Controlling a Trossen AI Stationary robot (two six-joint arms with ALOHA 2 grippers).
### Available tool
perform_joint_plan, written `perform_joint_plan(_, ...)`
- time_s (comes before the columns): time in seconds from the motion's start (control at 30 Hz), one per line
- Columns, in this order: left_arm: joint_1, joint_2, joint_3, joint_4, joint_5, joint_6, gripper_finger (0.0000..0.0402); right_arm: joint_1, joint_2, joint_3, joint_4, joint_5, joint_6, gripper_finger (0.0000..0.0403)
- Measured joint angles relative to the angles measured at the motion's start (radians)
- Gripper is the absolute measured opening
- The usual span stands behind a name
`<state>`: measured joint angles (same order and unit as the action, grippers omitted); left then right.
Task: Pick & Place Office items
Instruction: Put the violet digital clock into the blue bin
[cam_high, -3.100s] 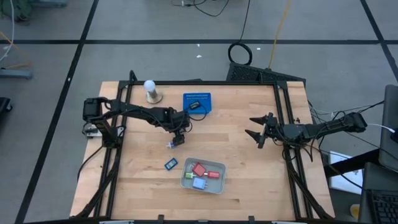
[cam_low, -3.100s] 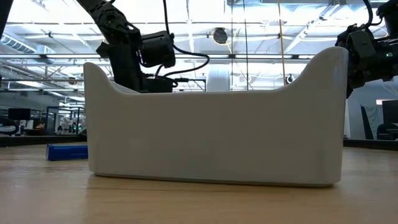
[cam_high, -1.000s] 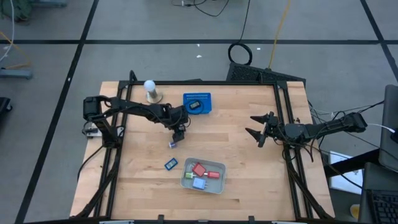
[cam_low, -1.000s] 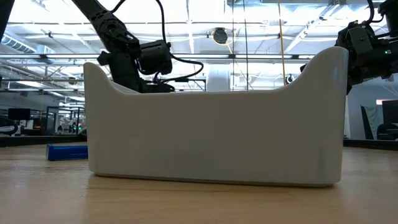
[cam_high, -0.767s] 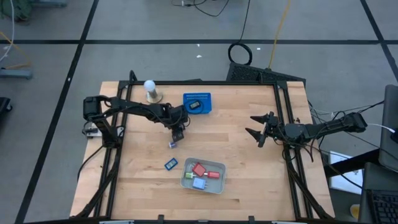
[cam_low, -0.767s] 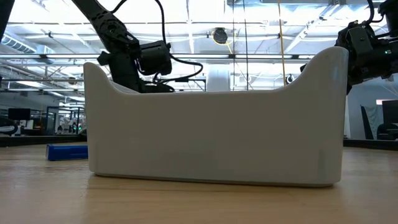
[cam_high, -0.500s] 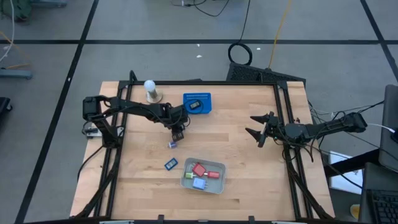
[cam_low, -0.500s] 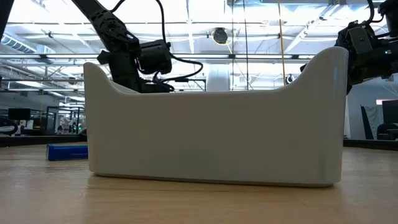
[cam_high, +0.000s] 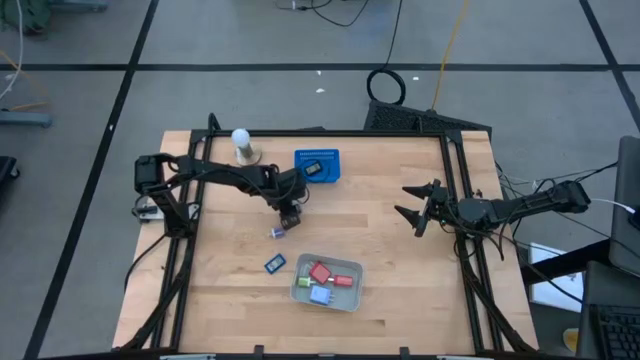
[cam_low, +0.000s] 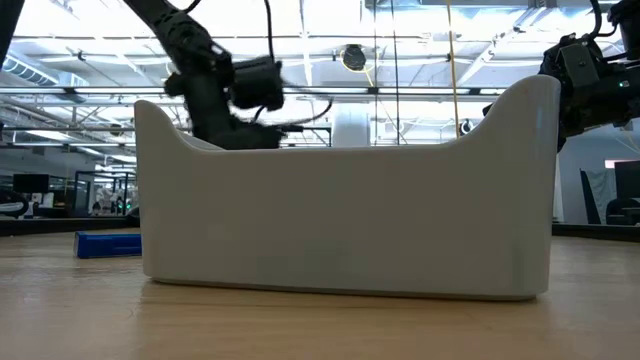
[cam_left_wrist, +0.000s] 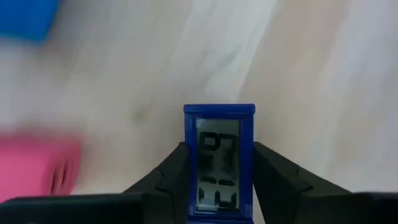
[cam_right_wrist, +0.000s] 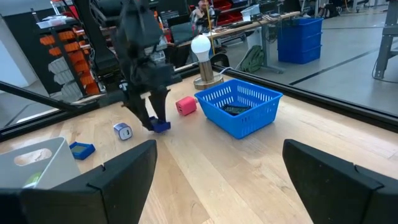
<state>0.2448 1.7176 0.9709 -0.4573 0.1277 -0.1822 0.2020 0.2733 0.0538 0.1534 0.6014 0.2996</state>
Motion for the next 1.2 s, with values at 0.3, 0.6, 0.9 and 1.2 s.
perform_joint_plan(0.3,-0.003,-0.001,0.158,0.010,-0.085,0.027,0.0167,0.000,0.000,0.000,-0.001,0.000,0.002,0.0339)
perform_joint_plan(0.6,0.050,-0.002,0.270,0.012,-0.211,0.139,0.0135,0.000,0.000,0.000,-0.001,0.000,0.002,0.0339)
perform_joint_plan(0.9,0.172,-0.002,0.281,0.026,-0.226,0.209,0.0177,0.000,0.000,0.000,-0.001,-0.001,0.002,0.0339)
perform_joint_plan(1.2,0.233,-0.002,0.280,0.046,-0.172,0.234,0.0134,0.000,0.000,0.000,-0.001,-0.001,-0.001,0.0339)
